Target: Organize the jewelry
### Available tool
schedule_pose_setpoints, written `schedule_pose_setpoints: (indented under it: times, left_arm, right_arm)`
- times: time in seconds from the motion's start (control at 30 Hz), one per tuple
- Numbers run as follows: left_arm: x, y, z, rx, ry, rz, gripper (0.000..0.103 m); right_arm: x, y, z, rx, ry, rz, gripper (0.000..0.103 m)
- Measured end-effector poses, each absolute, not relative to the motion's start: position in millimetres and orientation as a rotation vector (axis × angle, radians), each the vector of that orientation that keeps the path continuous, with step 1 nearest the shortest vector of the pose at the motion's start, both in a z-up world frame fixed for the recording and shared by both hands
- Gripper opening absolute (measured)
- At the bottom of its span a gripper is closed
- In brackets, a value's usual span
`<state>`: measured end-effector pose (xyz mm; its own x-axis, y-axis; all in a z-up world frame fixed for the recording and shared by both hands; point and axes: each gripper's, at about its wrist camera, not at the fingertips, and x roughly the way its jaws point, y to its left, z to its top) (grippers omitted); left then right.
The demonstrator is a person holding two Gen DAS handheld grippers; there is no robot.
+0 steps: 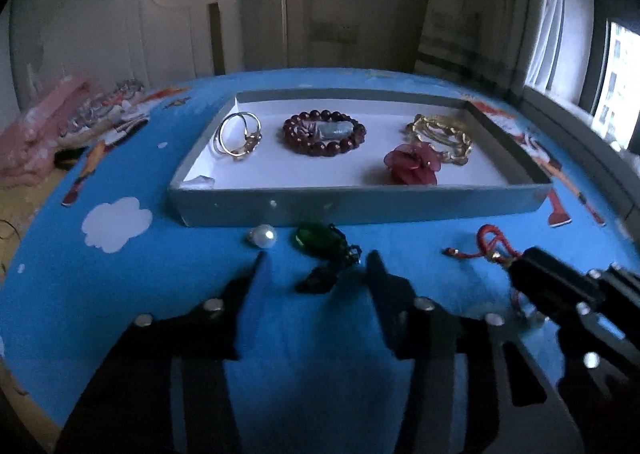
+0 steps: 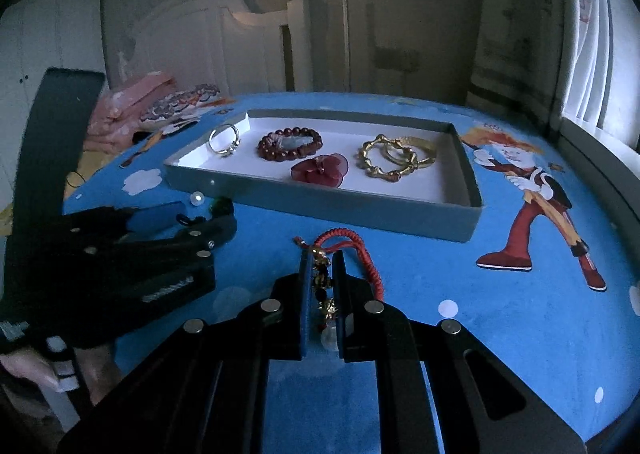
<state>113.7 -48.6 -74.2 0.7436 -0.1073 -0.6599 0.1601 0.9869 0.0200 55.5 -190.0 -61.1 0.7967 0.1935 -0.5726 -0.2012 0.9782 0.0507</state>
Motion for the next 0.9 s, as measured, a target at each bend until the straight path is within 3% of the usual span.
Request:
schedule_pose_setpoints:
  times: [0.07,0.1,0.13,0.9]
  left_arm:
    - [111,-51,-75,0.094,0.696,-0.149,0.028]
    - [110,-52,-76,0.102,0.688,-0.154,0.012]
    - [108,-52,-77,0.113,0.678,-0.155,0.009]
    - [66,-3,-55,-0.008,0.451,-0.213,0.007]
  right_arm:
    - [55,-191,-60,-0.004,0.608,0.217,0.01]
    - [54,-192,-60,0.0,0.607,0.219,0.01]
    - [54,-192,-60,0.003,0.606,0.22,0.01]
    - [33,-172,-54,-0.01,0.512,0.224,0.01]
